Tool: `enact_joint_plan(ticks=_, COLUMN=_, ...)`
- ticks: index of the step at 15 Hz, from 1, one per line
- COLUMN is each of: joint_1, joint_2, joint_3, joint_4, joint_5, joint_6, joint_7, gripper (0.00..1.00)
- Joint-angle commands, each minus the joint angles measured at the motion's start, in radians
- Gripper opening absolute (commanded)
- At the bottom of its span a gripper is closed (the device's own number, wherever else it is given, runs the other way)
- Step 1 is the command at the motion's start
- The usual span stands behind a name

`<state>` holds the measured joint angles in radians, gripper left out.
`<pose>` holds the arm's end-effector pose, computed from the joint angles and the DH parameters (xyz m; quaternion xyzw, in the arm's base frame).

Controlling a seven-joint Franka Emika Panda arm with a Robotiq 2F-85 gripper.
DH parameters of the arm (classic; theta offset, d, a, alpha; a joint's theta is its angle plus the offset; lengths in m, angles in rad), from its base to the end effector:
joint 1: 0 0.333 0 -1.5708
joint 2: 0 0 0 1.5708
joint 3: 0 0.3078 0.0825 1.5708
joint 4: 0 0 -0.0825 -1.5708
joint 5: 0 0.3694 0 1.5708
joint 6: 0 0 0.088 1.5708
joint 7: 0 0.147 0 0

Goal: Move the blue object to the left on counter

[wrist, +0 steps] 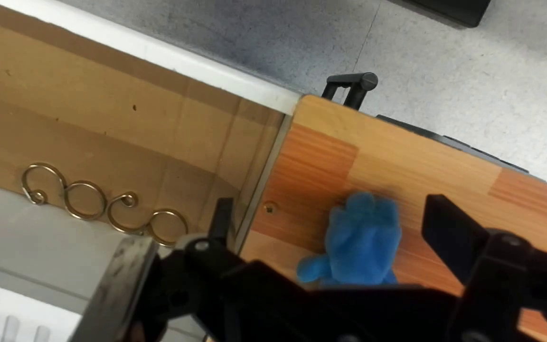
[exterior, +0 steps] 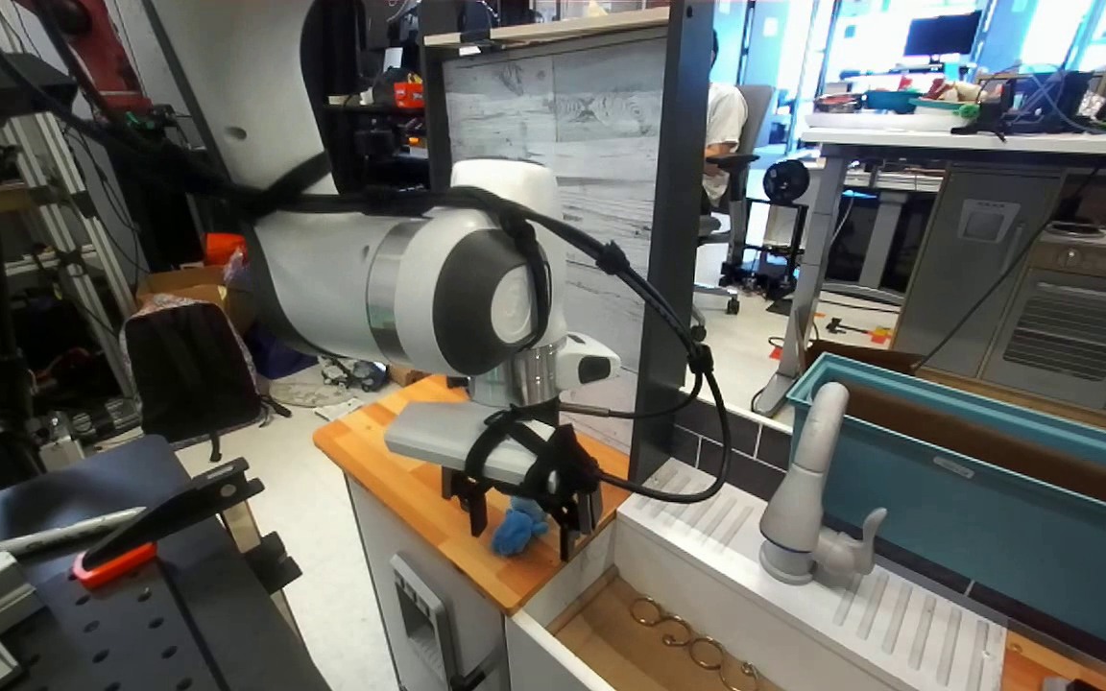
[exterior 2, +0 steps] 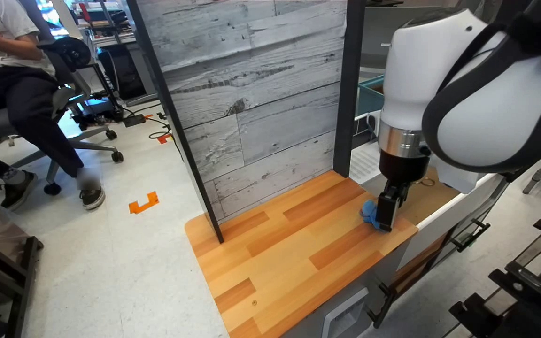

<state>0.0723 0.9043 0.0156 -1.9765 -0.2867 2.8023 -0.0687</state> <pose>0.5398 0.0585 -0.0308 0.9761 0.2108 -0.0377 0.0364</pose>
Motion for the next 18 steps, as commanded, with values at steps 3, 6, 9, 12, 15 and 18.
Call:
enact_joint_plan(ticks=3, joint_1=0.020, joint_2=0.112, joint_3=0.006, joint_4=0.170, joint_5=0.003, joint_6=-0.079, joint_7=-0.107, gripper=1.00)
enact_joint_plan(ticks=6, joint_1=0.025, joint_2=0.131, joint_3=0.014, joint_4=0.202, joint_5=-0.006, joint_6=-0.089, joint_7=-0.154, gripper=0.75)
enact_joint_plan(ticks=9, joint_1=0.028, joint_2=0.126, joint_3=0.020, joint_4=0.208, joint_5=-0.009, joint_6=-0.098, joint_7=-0.181, gripper=0.59)
enact_joint_plan(ticks=12, joint_1=0.037, joint_2=0.119, joint_3=0.018, joint_4=0.214, joint_5=-0.004, joint_6=-0.112, joint_7=-0.181, gripper=0.34)
enact_joint_plan(ticks=15, joint_1=0.045, joint_2=0.107, joint_3=0.020, joint_4=0.219, joint_5=0.012, joint_6=-0.151, joint_7=-0.158, gripper=0.12)
enact_joint_plan(ticks=18, joint_1=0.058, joint_2=0.093, joint_3=0.024, joint_4=0.230, joint_5=0.022, joint_6=-0.215, joint_7=-0.135, gripper=0.00)
